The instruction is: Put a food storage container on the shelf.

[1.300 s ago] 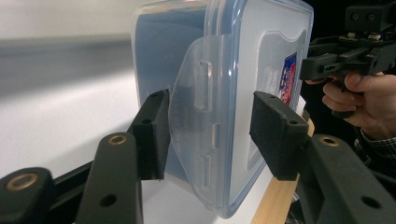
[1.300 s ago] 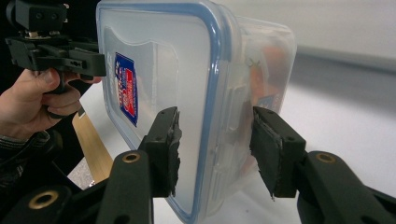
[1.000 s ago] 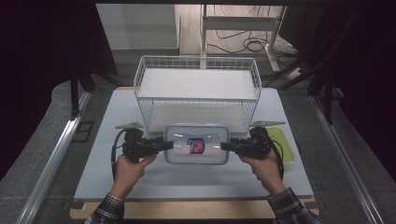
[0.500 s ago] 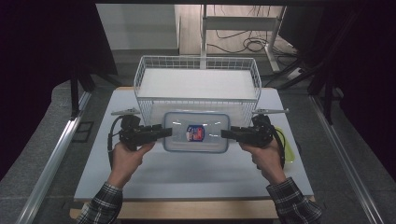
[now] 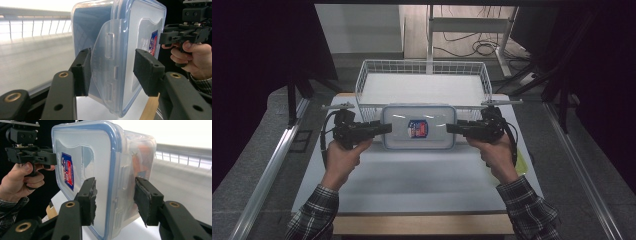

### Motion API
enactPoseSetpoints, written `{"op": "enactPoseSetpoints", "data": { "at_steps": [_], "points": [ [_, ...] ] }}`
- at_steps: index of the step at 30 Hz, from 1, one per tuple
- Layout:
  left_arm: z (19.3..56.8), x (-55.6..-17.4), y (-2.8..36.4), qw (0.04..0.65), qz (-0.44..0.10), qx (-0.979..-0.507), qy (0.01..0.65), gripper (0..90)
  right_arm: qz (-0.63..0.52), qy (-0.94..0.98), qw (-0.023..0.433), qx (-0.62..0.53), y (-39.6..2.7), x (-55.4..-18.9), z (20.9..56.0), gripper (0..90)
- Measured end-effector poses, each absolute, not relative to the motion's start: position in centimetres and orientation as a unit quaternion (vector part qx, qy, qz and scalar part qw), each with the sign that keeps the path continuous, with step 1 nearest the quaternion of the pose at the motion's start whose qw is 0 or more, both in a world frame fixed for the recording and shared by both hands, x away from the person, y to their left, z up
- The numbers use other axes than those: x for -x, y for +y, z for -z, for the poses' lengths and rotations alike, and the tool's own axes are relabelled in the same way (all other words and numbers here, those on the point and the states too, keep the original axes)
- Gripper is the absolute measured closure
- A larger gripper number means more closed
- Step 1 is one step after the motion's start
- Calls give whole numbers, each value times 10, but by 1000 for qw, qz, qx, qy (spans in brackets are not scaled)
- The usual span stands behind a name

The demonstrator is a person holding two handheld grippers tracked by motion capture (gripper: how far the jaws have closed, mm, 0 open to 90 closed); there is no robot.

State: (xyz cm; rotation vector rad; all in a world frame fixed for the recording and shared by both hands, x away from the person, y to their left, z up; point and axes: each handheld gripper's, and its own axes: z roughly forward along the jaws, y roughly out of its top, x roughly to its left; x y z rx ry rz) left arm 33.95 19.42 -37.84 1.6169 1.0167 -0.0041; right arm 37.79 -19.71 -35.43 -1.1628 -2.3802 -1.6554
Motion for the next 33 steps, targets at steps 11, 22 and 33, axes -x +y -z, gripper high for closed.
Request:
{"op": "enactPoseSetpoints", "data": {
  "at_steps": [11,22,33],
  "points": [
    [353,-354,199,580,-12,-691,432,495,545,-753,12,368,-192,-395,337,529],
    [338,-376,198,589,-9,-684,429,495,546,-751,0,372,-193,-411,318,530],
    [326,-401,196,586,-7,-685,433,493,552,-744,-5,377,-194,-432,306,528]
  ]
}}
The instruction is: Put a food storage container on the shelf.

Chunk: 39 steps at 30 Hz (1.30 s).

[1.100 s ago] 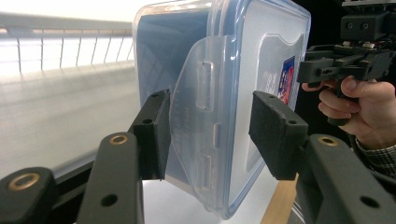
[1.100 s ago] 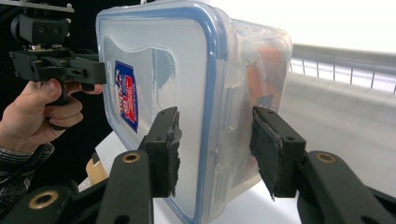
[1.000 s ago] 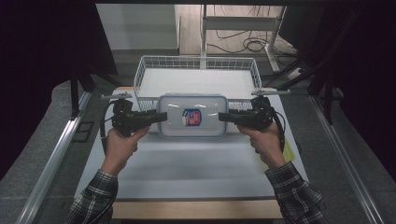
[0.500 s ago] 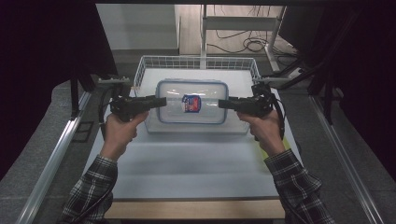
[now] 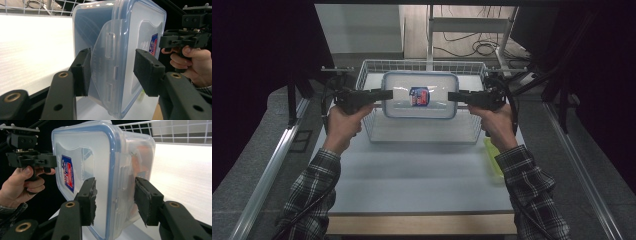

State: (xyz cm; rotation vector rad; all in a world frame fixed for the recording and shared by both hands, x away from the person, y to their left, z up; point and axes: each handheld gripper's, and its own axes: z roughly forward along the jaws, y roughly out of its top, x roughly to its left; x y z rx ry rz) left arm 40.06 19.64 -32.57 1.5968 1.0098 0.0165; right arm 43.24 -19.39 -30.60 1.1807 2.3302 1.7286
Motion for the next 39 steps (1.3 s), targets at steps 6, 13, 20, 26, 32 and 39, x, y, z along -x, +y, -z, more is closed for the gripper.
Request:
{"op": "enactPoseSetpoints", "data": {
  "at_steps": [6,13,20,26,32,39],
  "points": [
    [323,-414,196,586,-4,-682,437,492,-551,740,5,-386,-193,-444,302,526],
    [324,-429,194,590,-1,-676,441,491,-551,736,8,-393,-194,-459,299,521],
    [326,-437,191,595,-6,-671,443,488,-552,730,10,-403,-195,-469,299,510],
    [328,-437,190,601,-33,-662,445,472,-553,730,17,-403,-193,-471,300,498],
    [327,-435,187,598,-52,-663,448,465,-550,731,25,-402,-193,-470,300,493],
    [329,-432,178,584,-94,-677,438,388,-545,734,30,-405,-190,-469,300,484]
  ]
}}
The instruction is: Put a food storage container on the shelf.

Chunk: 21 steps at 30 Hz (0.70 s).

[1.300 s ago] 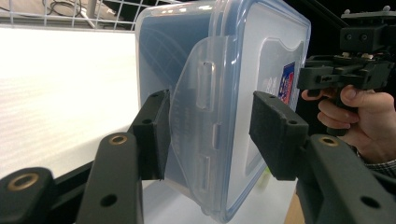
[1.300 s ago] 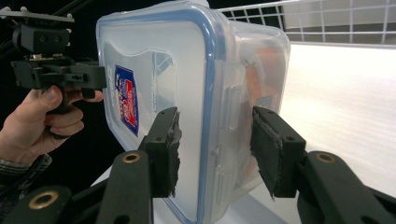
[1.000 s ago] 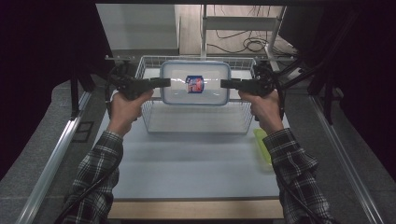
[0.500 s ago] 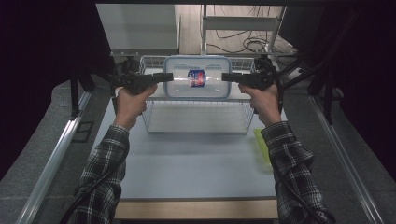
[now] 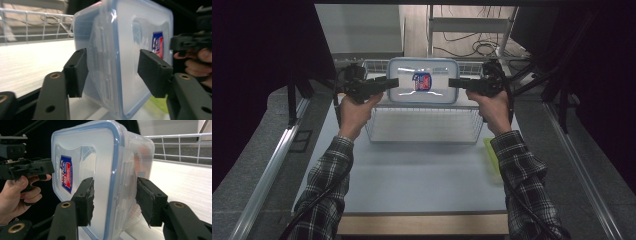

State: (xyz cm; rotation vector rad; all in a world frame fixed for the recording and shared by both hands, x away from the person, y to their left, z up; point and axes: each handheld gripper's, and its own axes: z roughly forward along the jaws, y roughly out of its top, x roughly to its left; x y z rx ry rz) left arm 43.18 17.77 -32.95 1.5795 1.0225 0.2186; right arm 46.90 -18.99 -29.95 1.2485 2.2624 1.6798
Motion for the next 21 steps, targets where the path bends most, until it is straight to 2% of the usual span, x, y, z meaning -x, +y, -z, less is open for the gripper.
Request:
{"op": "enactPoseSetpoints", "data": {
  "at_steps": [6,12,14,15,17,21],
  "points": [
    [329,-433,179,587,-86,-675,439,394,-537,739,35,-406,-190,-468,300,468],
    [334,-436,182,585,-75,-671,449,383,-503,756,62,-414,-182,-468,308,437],
    [333,-436,183,582,-79,-674,447,417,-510,748,51,-422,-183,-470,310,445],
    [332,-435,182,573,-85,-683,445,467,-514,745,46,-422,-185,-471,310,449],
    [331,-435,179,561,-96,-690,447,440,-521,739,44,-424,-187,-471,308,473],
    [332,-436,179,563,-92,-688,449,439,-516,742,49,-425,-187,-470,307,477]
  ]
}}
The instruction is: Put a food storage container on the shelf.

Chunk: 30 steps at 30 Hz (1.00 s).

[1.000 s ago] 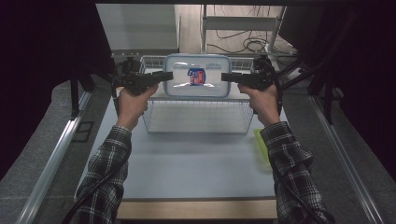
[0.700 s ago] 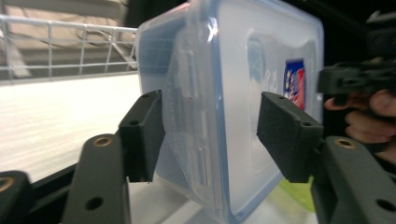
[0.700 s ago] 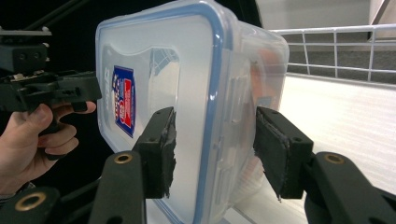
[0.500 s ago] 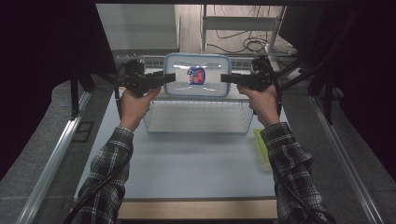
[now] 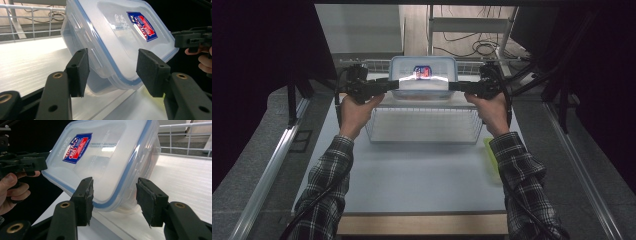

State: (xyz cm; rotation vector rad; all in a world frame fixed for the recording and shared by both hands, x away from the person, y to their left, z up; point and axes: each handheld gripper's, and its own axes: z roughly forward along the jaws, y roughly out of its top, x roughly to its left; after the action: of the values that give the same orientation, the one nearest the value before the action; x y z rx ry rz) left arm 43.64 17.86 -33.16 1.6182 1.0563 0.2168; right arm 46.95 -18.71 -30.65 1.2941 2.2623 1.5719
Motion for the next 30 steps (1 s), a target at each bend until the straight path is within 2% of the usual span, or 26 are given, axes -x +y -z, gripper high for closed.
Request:
{"op": "enactPoseSetpoints", "data": {
  "at_steps": [4,9,12,17,23,28,30],
  "points": [
    [332,-437,179,564,-87,-685,453,438,-514,740,59,-429,-186,-469,306,478],
    [328,-437,174,554,-117,-680,466,426,-512,735,85,-436,-182,-467,302,516],
    [327,-438,173,552,-113,-679,470,437,-507,736,95,-439,-180,-468,300,526],
    [327,-435,175,557,-100,-676,472,436,-506,739,90,-436,-181,-466,299,526],
    [325,-433,173,549,-115,-684,467,436,-505,740,94,-433,-181,-464,298,528],
    [320,-426,173,543,-132,-692,456,365,-514,742,103,-419,-183,-459,297,447],
    [320,-420,175,543,-133,-697,449,309,-518,744,101,-410,-184,-454,297,404]
  ]
}}
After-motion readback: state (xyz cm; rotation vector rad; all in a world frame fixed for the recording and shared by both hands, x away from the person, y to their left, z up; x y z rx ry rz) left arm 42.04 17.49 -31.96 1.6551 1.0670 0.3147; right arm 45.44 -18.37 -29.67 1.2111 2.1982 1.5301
